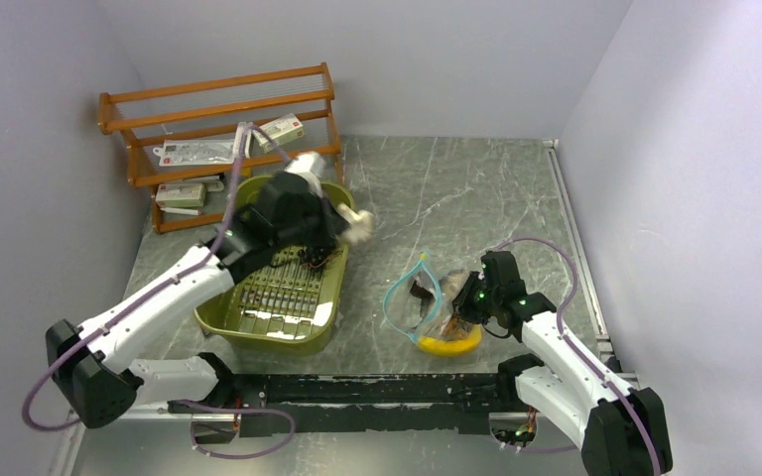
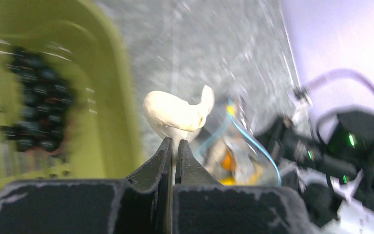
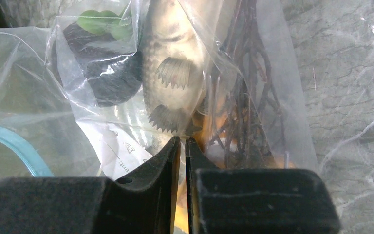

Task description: Open the zip-top bag and remove the fake food

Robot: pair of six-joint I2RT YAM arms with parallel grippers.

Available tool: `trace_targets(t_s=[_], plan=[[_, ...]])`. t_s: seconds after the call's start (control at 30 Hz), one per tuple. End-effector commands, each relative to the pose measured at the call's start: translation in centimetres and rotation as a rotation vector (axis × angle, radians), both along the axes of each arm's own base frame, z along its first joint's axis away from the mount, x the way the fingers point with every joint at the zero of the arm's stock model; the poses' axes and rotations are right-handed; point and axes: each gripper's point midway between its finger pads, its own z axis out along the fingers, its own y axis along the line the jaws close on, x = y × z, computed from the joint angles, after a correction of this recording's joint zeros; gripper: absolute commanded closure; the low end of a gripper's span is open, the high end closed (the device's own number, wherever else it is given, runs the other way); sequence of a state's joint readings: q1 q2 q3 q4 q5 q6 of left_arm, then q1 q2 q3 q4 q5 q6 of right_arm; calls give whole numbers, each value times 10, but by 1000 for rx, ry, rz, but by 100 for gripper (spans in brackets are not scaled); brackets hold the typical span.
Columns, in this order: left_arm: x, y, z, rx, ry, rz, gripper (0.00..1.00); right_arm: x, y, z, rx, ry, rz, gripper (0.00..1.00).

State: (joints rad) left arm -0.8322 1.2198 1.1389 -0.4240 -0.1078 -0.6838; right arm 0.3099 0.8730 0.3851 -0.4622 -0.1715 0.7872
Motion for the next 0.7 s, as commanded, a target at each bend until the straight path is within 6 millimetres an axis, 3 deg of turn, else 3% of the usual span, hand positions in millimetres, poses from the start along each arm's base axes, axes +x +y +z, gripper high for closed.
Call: trace_targets(t_s=[0.0,0.17,0.27,0.37,0.53,0.6,0.67], plan=[[35,60,8,-30,10,119,93,4,0,6,-8,-10,-4,90],[58,118,-7,-59,61,246,93,4,-1,6,-9,-9,-6,90],[74,136,-46,-77,140,284,93,5,-1,5,-5,-12,-16,90],[81,134,-85,-147,273,250,93,5,2,4,3,-3,-5,90],[102,139,-116,-153,292,295,92,2,1,3,-1,-4,-5,89],[106,142,-123,-115,317,298,83,0,2,3,6,1,7,89],[108,146,-127,-89,324,304,63,-2,3,3,11,5,18,88]])
